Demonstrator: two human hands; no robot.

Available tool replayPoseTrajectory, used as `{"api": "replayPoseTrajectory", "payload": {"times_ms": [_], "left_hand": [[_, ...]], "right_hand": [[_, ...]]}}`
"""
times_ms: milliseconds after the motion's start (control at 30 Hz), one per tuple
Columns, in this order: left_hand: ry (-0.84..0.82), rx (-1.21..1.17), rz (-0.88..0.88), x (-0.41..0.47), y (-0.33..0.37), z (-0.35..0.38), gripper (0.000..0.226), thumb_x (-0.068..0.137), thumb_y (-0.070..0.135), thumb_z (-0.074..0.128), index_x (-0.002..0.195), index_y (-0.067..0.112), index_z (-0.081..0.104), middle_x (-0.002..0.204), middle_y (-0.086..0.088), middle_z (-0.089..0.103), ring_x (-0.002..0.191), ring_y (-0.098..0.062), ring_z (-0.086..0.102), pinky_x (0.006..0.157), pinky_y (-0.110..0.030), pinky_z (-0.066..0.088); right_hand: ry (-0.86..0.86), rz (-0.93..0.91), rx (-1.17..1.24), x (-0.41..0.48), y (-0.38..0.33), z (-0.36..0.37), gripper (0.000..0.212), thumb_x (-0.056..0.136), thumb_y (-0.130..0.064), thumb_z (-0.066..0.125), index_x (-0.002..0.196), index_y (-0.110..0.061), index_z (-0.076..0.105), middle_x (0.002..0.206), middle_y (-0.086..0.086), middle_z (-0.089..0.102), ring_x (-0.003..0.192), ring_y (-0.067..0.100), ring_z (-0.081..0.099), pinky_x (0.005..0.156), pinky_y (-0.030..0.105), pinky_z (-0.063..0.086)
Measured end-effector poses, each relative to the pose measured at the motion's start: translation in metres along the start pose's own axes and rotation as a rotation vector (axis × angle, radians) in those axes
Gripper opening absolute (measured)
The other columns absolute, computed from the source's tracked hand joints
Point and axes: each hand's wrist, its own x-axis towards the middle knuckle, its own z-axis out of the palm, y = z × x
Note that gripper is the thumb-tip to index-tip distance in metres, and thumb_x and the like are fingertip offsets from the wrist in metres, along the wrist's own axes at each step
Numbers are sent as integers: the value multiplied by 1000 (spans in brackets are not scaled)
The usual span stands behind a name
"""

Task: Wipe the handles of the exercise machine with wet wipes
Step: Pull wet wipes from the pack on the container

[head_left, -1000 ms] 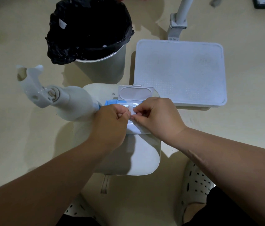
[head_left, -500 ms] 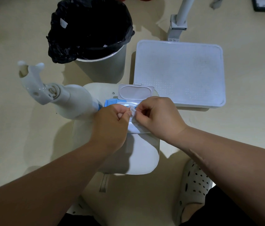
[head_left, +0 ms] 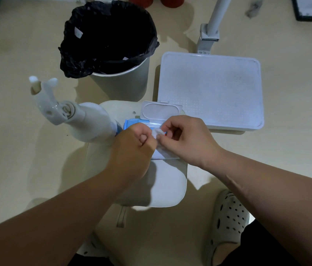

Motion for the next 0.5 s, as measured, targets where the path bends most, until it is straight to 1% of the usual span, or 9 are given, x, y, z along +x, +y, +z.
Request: {"api": "replayPoseTrajectory", "payload": {"times_ms": [67, 133, 200, 267, 300, 333, 367, 433, 500], "left_hand": [[-20, -29, 3, -1, 1, -2, 19, 93, 5, 55, 74, 4, 57, 59, -5, 47, 56, -6, 44, 52, -13, 37], [-26, -46, -3, -3, 1, -2, 21, 93, 5, 52, 72, 3, 51, 60, -5, 46, 56, -6, 43, 51, -14, 35], [-18, -57, -19, -3, -1, -2, 19, 92, 6, 51, 73, 1, 49, 62, -10, 49, 55, -10, 43, 52, -22, 36], [-18, -103, -34, -2, -2, -2, 16, 89, 9, 50, 78, -2, 51, 69, -19, 55, 57, -18, 48, 54, -33, 42], [-18, -139, -38, -2, -1, -2, 16, 86, 12, 49, 79, -1, 52, 70, -20, 56, 57, -18, 49, 53, -35, 43], [-13, -171, -34, -3, 1, -2, 17, 82, 15, 47, 78, -1, 51, 67, -18, 55, 55, -15, 48, 51, -32, 42], [-4, -192, -19, -4, 3, -2, 19, 79, 18, 46, 77, -1, 51, 64, -16, 53, 54, -11, 46, 51, -28, 40], [9, -207, 31, -7, 4, -2, 22, 79, 19, 45, 76, -2, 51, 61, -12, 50, 55, -10, 44, 53, -28, 39], [6, -242, 61, -10, 4, -2, 22, 82, 23, 46, 75, 2, 50, 57, -3, 47, 55, -12, 42, 55, -31, 38]], "right_hand": [[26, -18, 5, 2, 1, 2, 15, 88, -24, 70, 76, -14, 67, 67, 0, 64, 64, 17, 57, 64, 33, 49], [42, 14, 43, 3, 2, 1, 19, 91, -20, 64, 75, -10, 64, 69, 7, 64, 67, 25, 59, 66, 38, 51], [25, 80, 138, 3, 4, -1, 21, 92, -18, 62, 75, -6, 61, 71, 13, 63, 68, 29, 59, 68, 40, 52], [-3, 143, 258, 2, 5, -4, 23, 93, -15, 61, 75, -2, 59, 70, 15, 60, 65, 25, 54, 66, 39, 49], [-11, 166, 312, 1, 6, -6, 23, 94, -14, 60, 75, -1, 58, 69, 14, 57, 65, 22, 52, 65, 36, 46], [-19, 175, 341, 0, 6, -7, 23, 95, -15, 59, 75, -1, 57, 69, 13, 56, 66, 20, 50, 65, 35, 44], [-29, 164, 332, -1, 7, -8, 24, 95, -16, 59, 76, -2, 57, 70, 15, 55, 66, 19, 49, 66, 33, 42], [-50, 79, 177, -3, 8, -6, 24, 96, -19, 60, 77, -3, 56, 73, 17, 57, 66, 20, 49, 64, 32, 41], [-44, -8, 1, -4, 6, -3, 23, 95, -21, 61, 77, -7, 57, 73, 9, 59, 70, 20, 51, 64, 32, 40]]}}
